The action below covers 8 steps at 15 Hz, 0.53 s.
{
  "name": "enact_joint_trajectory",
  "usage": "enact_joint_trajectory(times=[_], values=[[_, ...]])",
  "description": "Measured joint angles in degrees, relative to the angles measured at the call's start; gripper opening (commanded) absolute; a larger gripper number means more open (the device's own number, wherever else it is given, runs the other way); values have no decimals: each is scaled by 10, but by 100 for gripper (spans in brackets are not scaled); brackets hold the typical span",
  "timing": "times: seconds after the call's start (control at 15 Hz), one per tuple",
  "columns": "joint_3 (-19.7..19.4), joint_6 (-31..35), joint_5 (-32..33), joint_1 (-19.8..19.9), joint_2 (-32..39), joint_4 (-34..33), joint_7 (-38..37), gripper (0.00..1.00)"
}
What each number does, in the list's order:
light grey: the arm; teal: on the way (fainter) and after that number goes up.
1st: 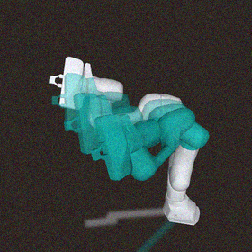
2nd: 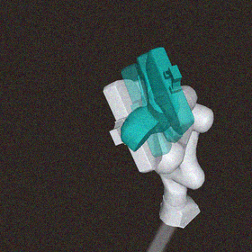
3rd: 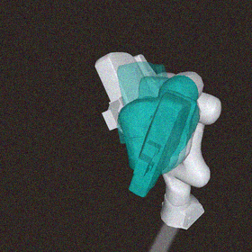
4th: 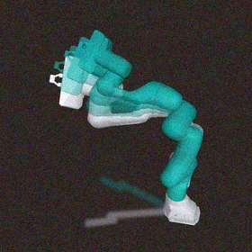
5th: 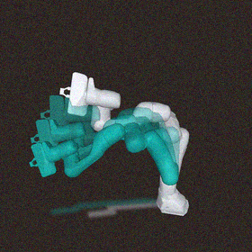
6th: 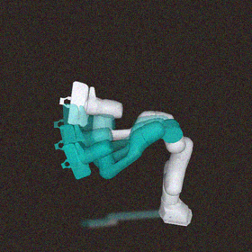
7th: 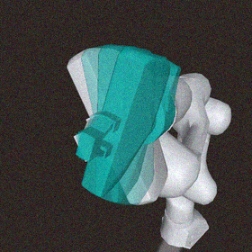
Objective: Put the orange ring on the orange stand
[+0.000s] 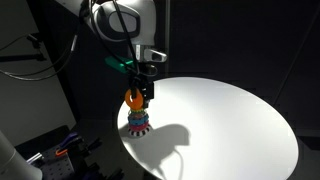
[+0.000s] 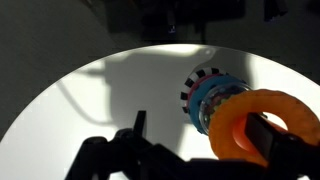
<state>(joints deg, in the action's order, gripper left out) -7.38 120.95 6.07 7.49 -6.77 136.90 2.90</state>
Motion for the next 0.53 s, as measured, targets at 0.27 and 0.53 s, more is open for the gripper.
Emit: enact_joint_trajectory(times=[0.27, 0.53], values=[[0, 0, 0, 0, -3, -1, 0, 100], [0, 0, 0, 0, -17, -1, 0, 100]])
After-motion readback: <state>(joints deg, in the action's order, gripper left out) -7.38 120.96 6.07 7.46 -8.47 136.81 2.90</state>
